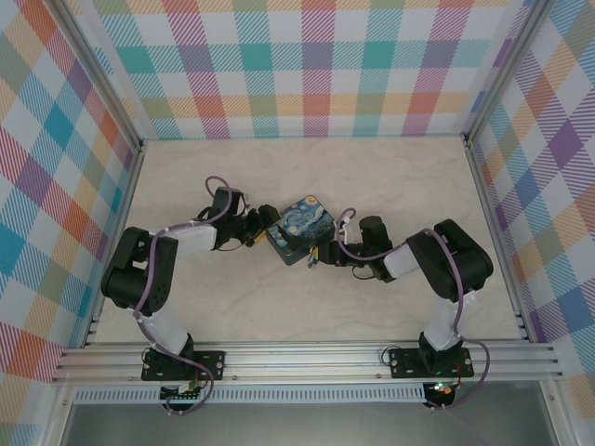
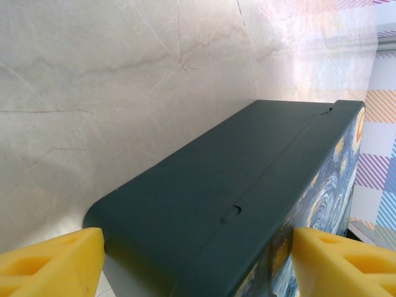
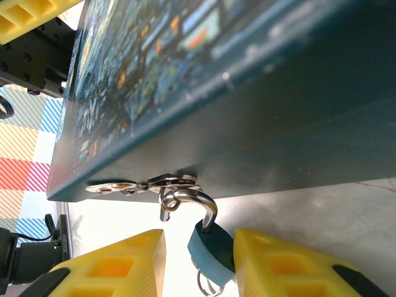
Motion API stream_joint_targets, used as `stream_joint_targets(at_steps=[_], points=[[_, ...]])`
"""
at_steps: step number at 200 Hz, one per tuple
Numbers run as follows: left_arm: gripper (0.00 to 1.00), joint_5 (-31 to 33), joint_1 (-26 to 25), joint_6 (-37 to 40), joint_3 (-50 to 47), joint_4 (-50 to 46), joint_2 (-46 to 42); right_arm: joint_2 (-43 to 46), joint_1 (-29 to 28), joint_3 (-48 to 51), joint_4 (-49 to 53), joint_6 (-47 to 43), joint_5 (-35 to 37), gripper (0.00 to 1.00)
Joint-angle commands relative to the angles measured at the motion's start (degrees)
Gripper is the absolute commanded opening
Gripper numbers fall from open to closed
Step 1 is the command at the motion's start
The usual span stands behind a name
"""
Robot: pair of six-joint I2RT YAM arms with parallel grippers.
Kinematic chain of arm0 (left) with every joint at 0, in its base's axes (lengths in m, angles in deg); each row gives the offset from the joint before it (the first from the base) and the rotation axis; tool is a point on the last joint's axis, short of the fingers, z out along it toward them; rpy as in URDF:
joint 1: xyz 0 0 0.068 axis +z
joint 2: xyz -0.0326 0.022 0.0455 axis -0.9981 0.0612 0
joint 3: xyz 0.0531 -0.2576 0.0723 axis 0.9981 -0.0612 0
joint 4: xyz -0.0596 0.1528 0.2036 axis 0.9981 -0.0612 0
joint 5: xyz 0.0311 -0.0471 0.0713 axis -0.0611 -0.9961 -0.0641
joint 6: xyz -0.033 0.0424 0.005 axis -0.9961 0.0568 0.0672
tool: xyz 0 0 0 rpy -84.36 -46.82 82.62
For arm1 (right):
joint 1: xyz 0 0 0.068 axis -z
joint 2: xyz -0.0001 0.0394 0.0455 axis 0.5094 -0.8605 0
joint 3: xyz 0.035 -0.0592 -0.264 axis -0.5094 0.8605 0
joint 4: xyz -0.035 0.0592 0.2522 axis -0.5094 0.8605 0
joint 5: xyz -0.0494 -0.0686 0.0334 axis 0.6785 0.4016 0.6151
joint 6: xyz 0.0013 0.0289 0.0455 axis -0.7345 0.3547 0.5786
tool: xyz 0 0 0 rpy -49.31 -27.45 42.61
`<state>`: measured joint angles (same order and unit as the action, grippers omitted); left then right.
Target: Unlock the padlock with the key
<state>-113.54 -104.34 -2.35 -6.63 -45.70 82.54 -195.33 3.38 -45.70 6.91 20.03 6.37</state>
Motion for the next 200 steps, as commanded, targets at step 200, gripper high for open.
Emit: stream_joint_targets(at_steps=[200], points=[[0.69,5.12,-1.65,-1.54,-4.39,-2.97,-0.87,-1.8,0.27,1.09,-12.48,6.76,6.64,0.0]])
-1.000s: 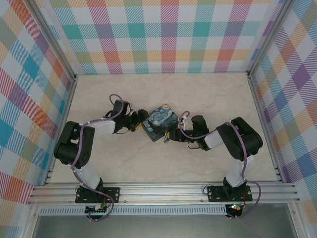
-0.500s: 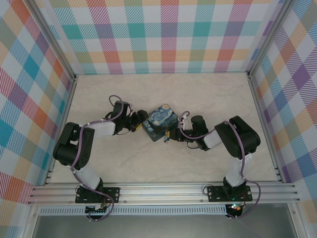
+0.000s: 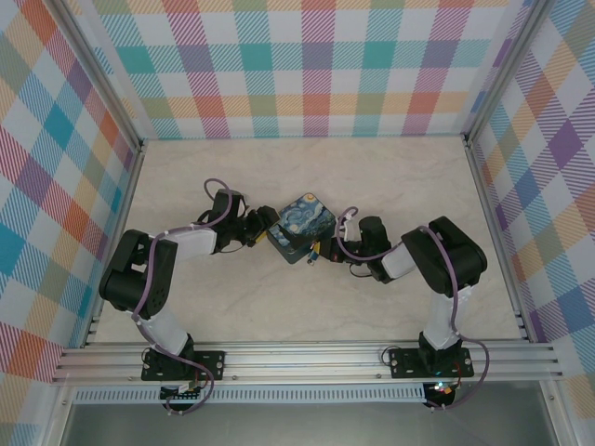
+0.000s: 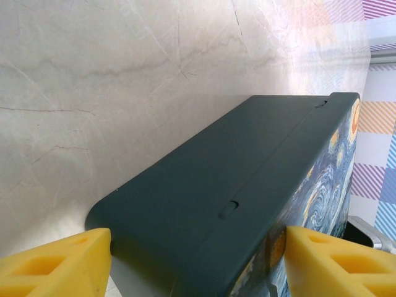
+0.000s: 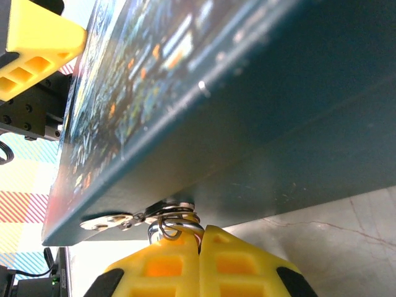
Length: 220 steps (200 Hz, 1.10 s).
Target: Unlock the padlock with the key
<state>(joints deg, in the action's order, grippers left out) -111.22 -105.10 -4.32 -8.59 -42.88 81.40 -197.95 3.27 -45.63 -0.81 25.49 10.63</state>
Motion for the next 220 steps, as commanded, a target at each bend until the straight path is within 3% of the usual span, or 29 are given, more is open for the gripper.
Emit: stream_joint_targets(at_steps=[1,144,220], points=[[0.69,2.87,-0.89,0.45,-2.4,-5.8,0.22,0.87,0.42,1.07,-4.86,1.42,2.42,0.0],[0.69,4.34,-0.72,1.44,-2.15,-7.1,0.53,4.78,2.82,2.17,-4.69,4.5,3.89,0.0],[0.69,4.78,1.81,3.32,0.48,-8.94,1.11,19.4,3.54,2.86,22.33,-6.17,6.63,0.0]])
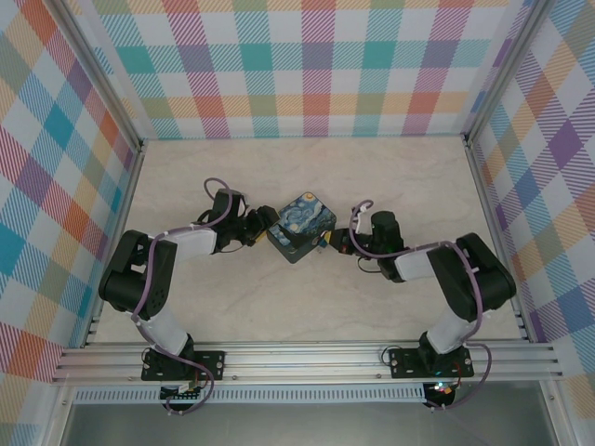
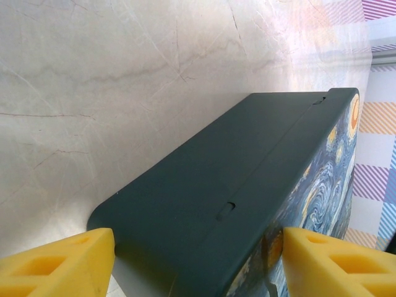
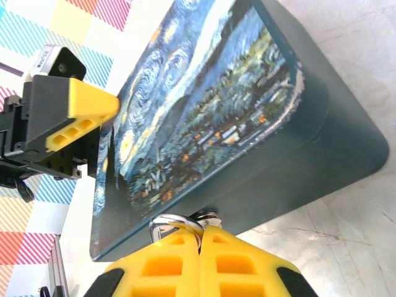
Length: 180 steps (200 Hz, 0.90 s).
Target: Unlock the padlock with the key
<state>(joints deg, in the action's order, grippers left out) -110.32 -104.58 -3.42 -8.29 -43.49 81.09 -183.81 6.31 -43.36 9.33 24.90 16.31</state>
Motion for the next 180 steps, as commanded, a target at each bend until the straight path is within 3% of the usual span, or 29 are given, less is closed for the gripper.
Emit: stream_joint_targets(at_steps=[1,61,91,128,180], points=[[0.69,3.88,1.38,2.45,0.28,-8.34,1.43,5.51,0.5,0.5,12.74,-5.77,0.97,0.0],[0.71,2.98,3.71,5.86,7.57,-10.89,5.29,18.81,0.41,-5.46,48.13,-14.93,3.31,0.0],[0.73,1.65,4.61,6.99,11.96,-11.08,8.7,21.54,0.24,-8.13,60.88,-15.75,4.03,0.0],[0.85,-0.2,5.68,10.76,18.66,-13.94,10.06,21.24,-1.18,-9.62,67.51,-11.84,3.56,0.01],[1.0,4.71,6.74,15.85,18.58,-19.07,-0.56,15.18,-4.31,-12.44,69.17,-7.7,2.89,0.01]])
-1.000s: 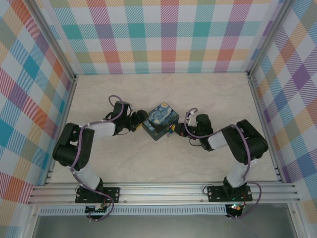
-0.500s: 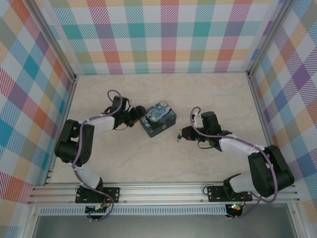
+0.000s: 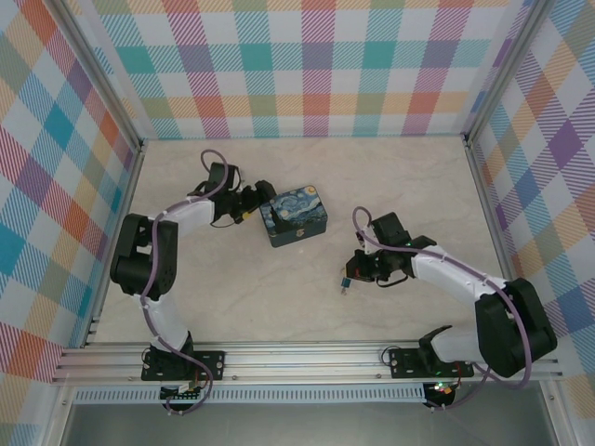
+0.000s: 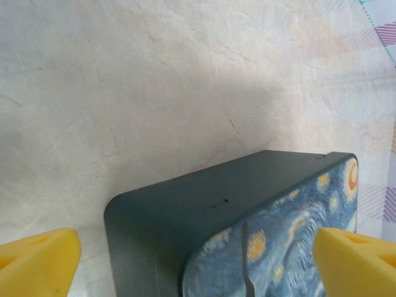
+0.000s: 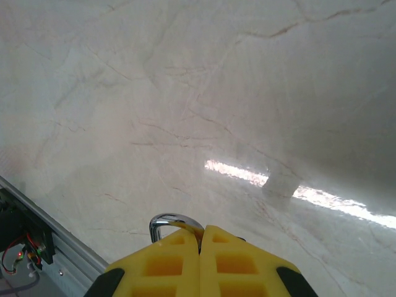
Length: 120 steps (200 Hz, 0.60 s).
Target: Unlock the padlock with the key
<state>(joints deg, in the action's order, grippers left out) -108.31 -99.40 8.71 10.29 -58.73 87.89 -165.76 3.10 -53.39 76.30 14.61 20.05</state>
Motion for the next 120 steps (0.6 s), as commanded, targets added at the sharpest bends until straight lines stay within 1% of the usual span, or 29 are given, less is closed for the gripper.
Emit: stream_joint_targets(at_steps=[1,72,120], points=[[1.0,2.77,1.61,3.76,-0.17,-3.84,-7.54,-2.88,-1.1,-2.41,2.2,2.6,-0.85,0.01],[1.0,8.65,3.13,4.24,-14.0,-4.51,-26.48,-13.12,-2.38,-6.88,1.15,3.37,0.33,0.01],[1.0,11.59,3.81,5.26,-18.83,-7.16,-33.63,-18.87,-2.4,-9.75,-0.02,2.92,1.15,0.02]])
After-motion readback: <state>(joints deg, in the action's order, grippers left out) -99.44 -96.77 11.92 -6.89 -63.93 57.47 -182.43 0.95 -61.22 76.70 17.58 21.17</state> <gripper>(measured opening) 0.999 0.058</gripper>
